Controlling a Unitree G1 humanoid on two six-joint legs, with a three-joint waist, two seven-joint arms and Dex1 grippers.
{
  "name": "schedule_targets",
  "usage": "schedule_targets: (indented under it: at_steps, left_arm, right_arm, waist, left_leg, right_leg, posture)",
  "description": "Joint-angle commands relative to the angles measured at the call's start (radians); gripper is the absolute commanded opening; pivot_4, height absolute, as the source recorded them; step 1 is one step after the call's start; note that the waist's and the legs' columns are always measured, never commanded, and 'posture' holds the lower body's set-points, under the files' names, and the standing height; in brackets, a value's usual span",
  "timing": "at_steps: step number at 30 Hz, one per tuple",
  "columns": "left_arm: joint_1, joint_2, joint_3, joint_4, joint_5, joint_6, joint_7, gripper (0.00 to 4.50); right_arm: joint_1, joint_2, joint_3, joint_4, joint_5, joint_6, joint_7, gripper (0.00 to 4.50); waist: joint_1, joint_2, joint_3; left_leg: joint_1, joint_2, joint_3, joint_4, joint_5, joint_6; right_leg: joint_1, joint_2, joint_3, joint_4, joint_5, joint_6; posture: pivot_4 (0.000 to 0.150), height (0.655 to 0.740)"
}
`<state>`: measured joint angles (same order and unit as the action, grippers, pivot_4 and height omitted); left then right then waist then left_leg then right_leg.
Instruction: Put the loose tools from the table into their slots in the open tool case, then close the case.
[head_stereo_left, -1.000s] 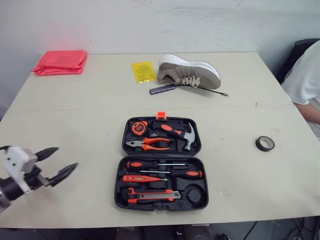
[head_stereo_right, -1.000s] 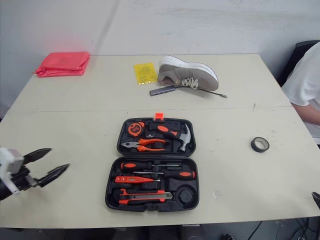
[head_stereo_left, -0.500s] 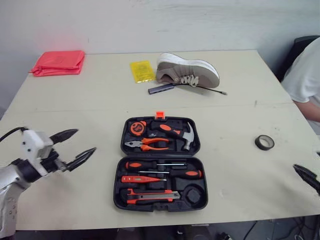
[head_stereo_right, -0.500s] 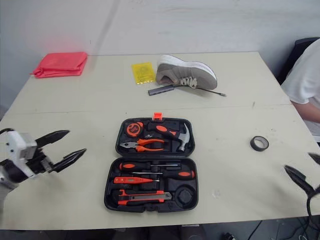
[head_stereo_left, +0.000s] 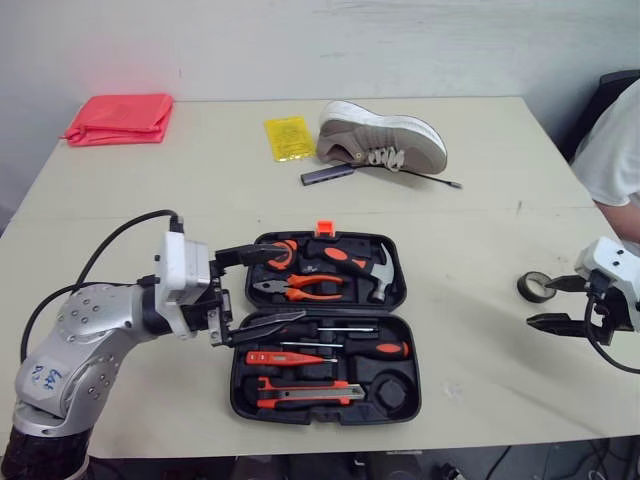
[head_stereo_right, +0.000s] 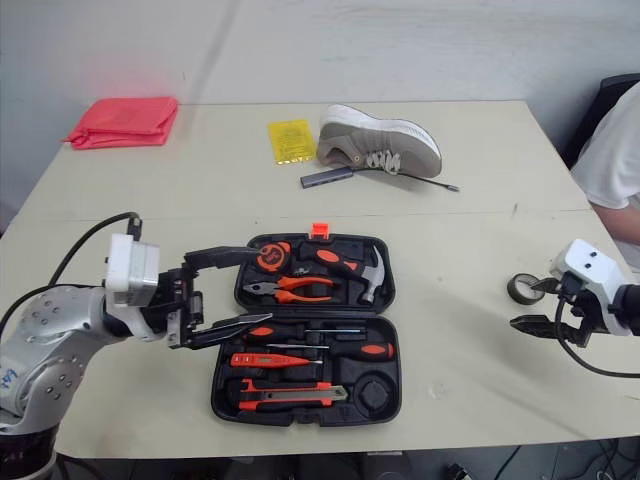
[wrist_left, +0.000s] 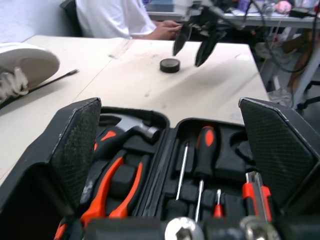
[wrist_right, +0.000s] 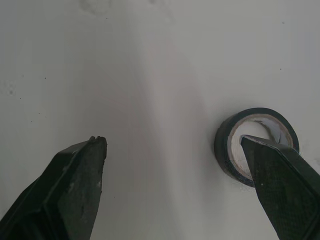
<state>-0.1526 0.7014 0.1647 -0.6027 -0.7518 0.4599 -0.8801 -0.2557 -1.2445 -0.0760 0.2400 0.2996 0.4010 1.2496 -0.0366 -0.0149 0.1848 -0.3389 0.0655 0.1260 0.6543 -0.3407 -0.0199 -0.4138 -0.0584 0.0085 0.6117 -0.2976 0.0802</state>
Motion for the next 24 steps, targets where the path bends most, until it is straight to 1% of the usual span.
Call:
schedule_targets:
  at_steps: [1, 6, 9, 16, 21, 23, 24]
  left_arm:
    - [0.012, -0.008, -0.006, -0.056, -0.024, 0.000, 0.016, 4.48]
    - [0.047, -0.006, 0.008, -0.088, -0.034, 0.006, 0.034, 4.48]
    - [0.067, -0.004, 0.015, -0.102, -0.041, 0.008, 0.042, 4.50]
    - [0.077, 0.002, 0.015, -0.102, -0.030, -0.013, 0.037, 4.50]
    - [0.079, 0.000, 0.007, -0.096, -0.002, -0.055, 0.019, 4.50]
    - [0.081, 0.004, 0.004, -0.090, 0.028, -0.083, 0.010, 4.50]
    - [0.082, 0.014, 0.002, -0.086, 0.040, -0.086, 0.001, 4.50]
  right_arm:
    - [-0.084, 0.005, 0.071, 0.058, -0.081, 0.006, 0.017, 4.50]
    - [-0.196, 0.048, 0.156, 0.133, -0.156, 0.006, 0.032, 4.50]
    - [-0.233, 0.073, 0.177, 0.166, -0.177, 0.005, 0.041, 3.72]
    - [-0.283, 0.104, 0.205, 0.254, -0.243, -0.069, 0.033, 0.07]
    - [-0.328, 0.119, 0.190, 0.305, -0.244, -0.168, 0.068, 0.02]
    - [-0.335, 0.120, 0.175, 0.258, -0.194, -0.191, 0.145, 0.02]
    - [-0.333, 0.117, 0.168, 0.201, -0.152, -0.171, 0.202, 0.02]
  waist:
    - [0.002, 0.000, 0.000]
    - [0.003, 0.000, 0.000]
    - [0.004, 0.000, 0.000]
    - [0.004, 0.000, 0.000]
    - [0.002, 0.000, 0.000]
    - [0.000, 0.000, 0.000]
    - [-0.001, 0.000, 0.000]
  left_leg:
    - [0.000, 0.000, 0.000, 0.001, 0.000, 0.000]
    - [0.000, -0.001, 0.000, 0.004, 0.000, 0.000]
    - [0.000, 0.000, 0.000, 0.005, 0.000, 0.000]
    - [0.000, -0.001, 0.000, 0.010, 0.000, 0.000]
    - [0.000, -0.002, 0.000, 0.011, 0.000, 0.000]
    - [0.000, -0.002, 0.000, 0.011, 0.000, 0.000]
    - [0.000, -0.002, 0.000, 0.011, 0.000, 0.000]
  right_leg:
    - [0.000, 0.001, 0.000, 0.000, 0.000, 0.000]
    - [0.000, 0.002, 0.000, 0.002, 0.000, 0.000]
    - [0.000, 0.002, 0.000, 0.003, 0.000, -0.001]
    - [0.000, 0.002, 0.000, 0.007, 0.000, -0.001]
    - [0.000, 0.003, 0.000, 0.009, 0.000, -0.001]
    - [0.000, 0.003, 0.000, 0.009, 0.000, -0.001]
    - [0.000, 0.003, 0.000, 0.009, 0.000, -0.001]
  posture:
    - [0.150, 0.7400]
    - [0.150, 0.7400]
    - [0.150, 0.7400]
    - [0.150, 0.7400]
    - [0.150, 0.7400]
    - [0.150, 0.7400]
    - [0.150, 0.7400]
